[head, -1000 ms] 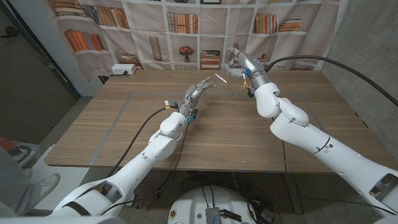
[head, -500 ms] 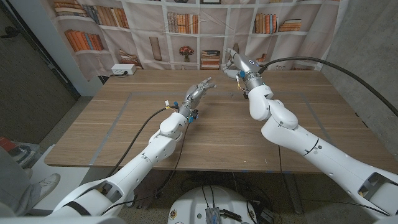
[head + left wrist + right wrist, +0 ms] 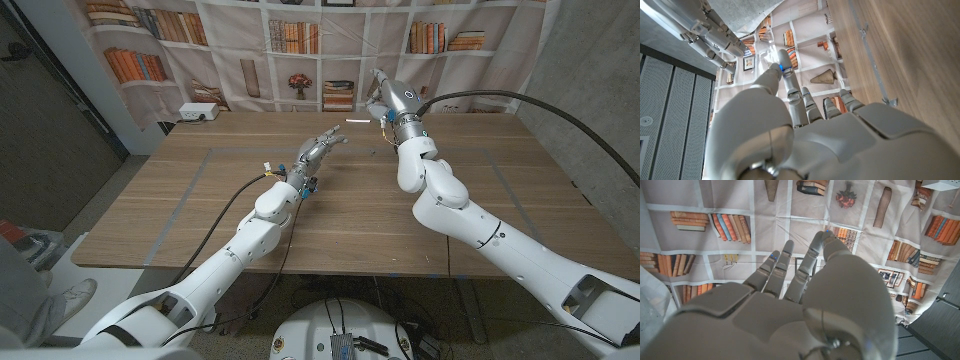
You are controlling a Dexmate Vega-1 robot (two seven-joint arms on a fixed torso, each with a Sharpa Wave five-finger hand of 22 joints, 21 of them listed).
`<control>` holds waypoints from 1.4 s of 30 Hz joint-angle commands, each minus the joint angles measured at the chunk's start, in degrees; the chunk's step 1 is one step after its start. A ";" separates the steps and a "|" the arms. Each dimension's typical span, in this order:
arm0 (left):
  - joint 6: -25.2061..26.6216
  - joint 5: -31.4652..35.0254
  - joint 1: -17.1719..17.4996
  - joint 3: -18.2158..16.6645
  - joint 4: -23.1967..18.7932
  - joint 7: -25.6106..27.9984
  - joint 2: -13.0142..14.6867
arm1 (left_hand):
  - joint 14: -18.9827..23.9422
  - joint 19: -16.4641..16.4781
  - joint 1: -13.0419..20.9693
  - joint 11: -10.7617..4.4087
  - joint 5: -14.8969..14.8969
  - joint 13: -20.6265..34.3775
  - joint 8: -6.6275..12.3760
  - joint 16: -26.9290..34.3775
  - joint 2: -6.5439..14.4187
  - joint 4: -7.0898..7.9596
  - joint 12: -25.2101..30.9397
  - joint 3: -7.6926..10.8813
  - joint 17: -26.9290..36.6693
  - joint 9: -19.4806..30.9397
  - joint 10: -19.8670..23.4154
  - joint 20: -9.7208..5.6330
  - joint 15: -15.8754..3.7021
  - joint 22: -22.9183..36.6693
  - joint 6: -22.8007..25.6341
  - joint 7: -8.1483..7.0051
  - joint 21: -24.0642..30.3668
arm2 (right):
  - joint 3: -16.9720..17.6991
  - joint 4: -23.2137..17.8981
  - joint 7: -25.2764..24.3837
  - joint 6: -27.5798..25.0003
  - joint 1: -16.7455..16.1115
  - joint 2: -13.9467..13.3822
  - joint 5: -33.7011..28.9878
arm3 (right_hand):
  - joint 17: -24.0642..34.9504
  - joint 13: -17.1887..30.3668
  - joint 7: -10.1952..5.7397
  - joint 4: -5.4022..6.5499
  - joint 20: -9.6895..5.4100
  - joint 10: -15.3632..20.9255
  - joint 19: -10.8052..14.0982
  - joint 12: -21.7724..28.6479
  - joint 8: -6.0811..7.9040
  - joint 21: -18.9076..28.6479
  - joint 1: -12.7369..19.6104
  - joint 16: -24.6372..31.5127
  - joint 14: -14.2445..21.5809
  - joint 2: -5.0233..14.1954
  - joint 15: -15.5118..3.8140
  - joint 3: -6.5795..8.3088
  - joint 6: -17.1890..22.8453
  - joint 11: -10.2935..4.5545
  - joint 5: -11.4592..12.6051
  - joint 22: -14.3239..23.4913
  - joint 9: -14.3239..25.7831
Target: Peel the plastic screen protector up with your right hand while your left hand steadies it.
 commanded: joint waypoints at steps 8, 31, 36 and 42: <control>-1.60 -0.42 0.10 -0.39 0.58 -0.94 -0.09 | -0.22 -0.09 0.28 -0.04 -0.11 0.16 0.03 -0.02 -0.46 -0.04 -0.15 0.45 0.03 -0.50 0.53 -0.10 -0.25 0.32 0.74 -0.20 0.09 | -4.84 9.15 -11.90 2.81 -0.32 5.11 -8.84 | 0.02 4.44 -0.52 -0.95 -0.09 3.23 0.55 -0.19 0.26 -0.05 2.19 0.26 2.19 -1.62 -10.00 0.83 1.16 -1.13 0.50 0.08 0.08; -1.36 -0.36 0.58 -0.32 -0.03 -0.71 0.06 | -0.26 -0.10 0.47 -0.11 -0.17 0.15 -0.08 -0.10 -0.62 0.16 -0.43 0.57 0.01 -0.87 0.62 -0.09 -0.49 0.32 0.83 -0.09 0.05 | -5.42 12.00 -10.85 4.30 -0.67 6.16 -11.16 | -0.40 2.64 -1.27 -0.64 -0.29 5.10 0.20 -0.56 0.77 -0.25 3.01 -0.25 3.89 -3.09 -10.04 1.65 3.34 -0.78 0.71 0.06 0.10; -1.55 -0.56 0.78 -0.42 -0.14 -0.76 0.04 | -0.23 -0.12 0.48 -0.12 -0.19 0.15 -0.06 -0.11 -0.69 0.19 -0.49 0.56 0.00 -0.92 0.63 -0.14 -0.61 0.32 0.91 -0.15 0.04 | -5.48 12.54 -11.04 4.05 -0.84 6.48 -11.19 | -0.44 2.28 -1.32 -0.55 -0.30 5.36 0.16 -0.68 0.77 -0.27 3.08 -0.33 4.18 -3.23 -10.08 1.82 3.56 -0.78 0.73 0.07 0.10; -1.88 -0.53 0.98 -0.43 -0.36 -1.08 0.30 | -0.18 -0.08 0.46 -0.14 -0.21 0.15 -0.16 -0.10 -0.80 0.24 -0.51 0.51 -0.01 -1.12 0.76 -0.25 -0.67 0.32 0.93 -0.28 0.04 | -5.81 14.03 -12.51 4.19 -0.83 6.84 -11.57 | -0.46 1.92 -1.43 -0.53 -0.44 5.53 0.03 -0.82 0.75 -0.32 3.28 -0.43 4.39 -3.29 -10.25 2.03 3.69 -0.76 0.75 0.08 0.11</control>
